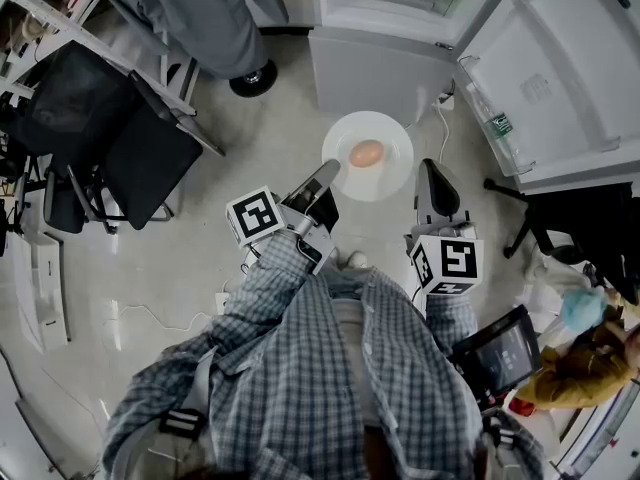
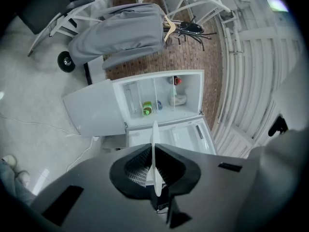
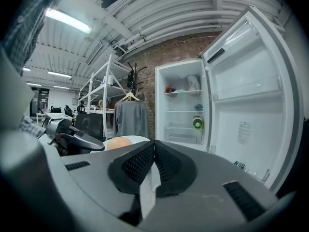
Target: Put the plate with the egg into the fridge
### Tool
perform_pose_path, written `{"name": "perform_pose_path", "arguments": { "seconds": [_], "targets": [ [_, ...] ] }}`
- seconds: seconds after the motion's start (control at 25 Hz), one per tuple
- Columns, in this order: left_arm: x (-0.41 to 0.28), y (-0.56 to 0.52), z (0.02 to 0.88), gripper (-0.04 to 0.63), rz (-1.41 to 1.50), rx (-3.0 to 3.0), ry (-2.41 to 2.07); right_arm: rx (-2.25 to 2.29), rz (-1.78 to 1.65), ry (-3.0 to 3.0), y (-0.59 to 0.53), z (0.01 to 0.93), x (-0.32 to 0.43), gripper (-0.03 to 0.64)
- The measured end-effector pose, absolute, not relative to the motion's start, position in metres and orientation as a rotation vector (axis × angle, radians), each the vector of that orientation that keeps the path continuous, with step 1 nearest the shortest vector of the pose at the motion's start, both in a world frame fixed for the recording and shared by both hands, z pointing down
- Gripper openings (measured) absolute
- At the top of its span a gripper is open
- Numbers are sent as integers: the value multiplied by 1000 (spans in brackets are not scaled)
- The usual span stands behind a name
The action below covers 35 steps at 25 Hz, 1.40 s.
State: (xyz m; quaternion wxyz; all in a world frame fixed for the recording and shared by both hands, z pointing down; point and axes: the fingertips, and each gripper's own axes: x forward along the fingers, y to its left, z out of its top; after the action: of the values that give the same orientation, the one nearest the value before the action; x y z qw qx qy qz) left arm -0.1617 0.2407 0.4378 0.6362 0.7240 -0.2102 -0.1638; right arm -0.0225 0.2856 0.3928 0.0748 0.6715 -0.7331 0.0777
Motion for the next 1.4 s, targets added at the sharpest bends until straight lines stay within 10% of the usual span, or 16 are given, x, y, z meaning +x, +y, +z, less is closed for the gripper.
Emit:
{"name": "perform_pose_path", "arguments": {
  "seconds": [1.4],
  "targets": [
    [-231, 236, 436, 18, -385, 1660, -464, 2080, 250, -2145, 293, 394, -84, 6]
  ]
}}
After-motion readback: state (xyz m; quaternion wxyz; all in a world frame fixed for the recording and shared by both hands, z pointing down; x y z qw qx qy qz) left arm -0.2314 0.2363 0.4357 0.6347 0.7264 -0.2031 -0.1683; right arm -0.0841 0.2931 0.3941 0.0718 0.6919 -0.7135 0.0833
